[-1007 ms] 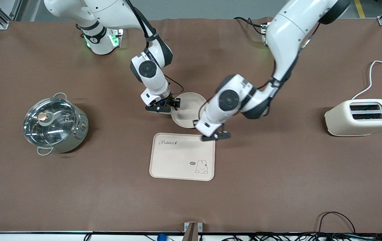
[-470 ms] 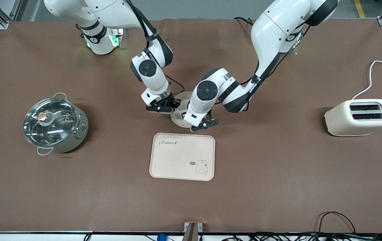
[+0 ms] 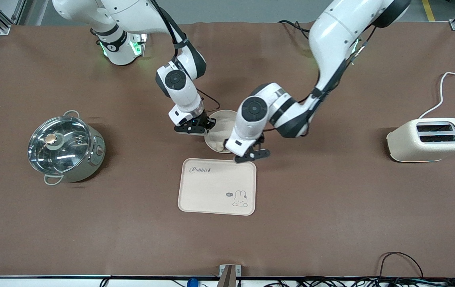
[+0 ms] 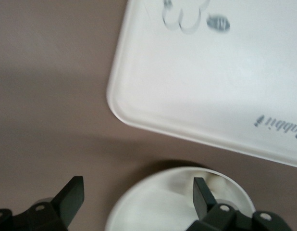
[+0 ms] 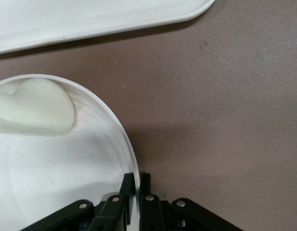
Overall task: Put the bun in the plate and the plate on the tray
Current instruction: 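Carry the bun over the plate and open the left gripper to drop it, then slide the plate onto the tray with the right gripper while the left gripper withdraws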
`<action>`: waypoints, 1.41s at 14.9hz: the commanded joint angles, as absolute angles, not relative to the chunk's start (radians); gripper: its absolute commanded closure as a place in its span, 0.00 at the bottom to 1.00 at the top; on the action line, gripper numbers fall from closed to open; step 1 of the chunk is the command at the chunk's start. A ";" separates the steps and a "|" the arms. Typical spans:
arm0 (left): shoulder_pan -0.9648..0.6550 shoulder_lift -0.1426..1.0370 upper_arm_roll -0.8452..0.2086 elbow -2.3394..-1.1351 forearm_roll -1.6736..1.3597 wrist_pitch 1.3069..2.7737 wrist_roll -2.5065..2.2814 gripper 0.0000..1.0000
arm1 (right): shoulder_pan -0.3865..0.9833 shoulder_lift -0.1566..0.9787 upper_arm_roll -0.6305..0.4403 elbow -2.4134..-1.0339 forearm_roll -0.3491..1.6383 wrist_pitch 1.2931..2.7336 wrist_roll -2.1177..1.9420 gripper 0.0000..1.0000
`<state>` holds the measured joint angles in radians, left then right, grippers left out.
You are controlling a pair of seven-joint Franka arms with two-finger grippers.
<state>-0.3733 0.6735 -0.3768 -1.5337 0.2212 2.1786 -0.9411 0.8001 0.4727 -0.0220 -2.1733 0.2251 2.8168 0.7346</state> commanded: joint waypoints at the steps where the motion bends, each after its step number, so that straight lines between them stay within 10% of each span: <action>1: -0.276 0.565 -0.383 -1.557 0.241 2.088 -0.748 0.00 | 0.813 0.485 -0.028 -2.184 0.236 2.838 0.733 1.00; 13: 0.066 0.299 -0.388 -1.555 0.189 1.882 -0.368 0.00 | 0.638 0.463 -0.025 -1.958 0.242 2.806 0.729 1.00; 21: 0.040 0.089 -0.267 -1.568 0.097 1.724 -0.255 0.00 | 0.588 0.661 -0.028 -1.737 0.242 2.813 0.727 1.00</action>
<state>0.0960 0.1874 -0.3408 -1.5292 0.1267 1.7625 -0.2860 0.6052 0.5961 -0.0374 -1.8124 0.2254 2.8086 0.7341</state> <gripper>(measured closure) 0.000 0.934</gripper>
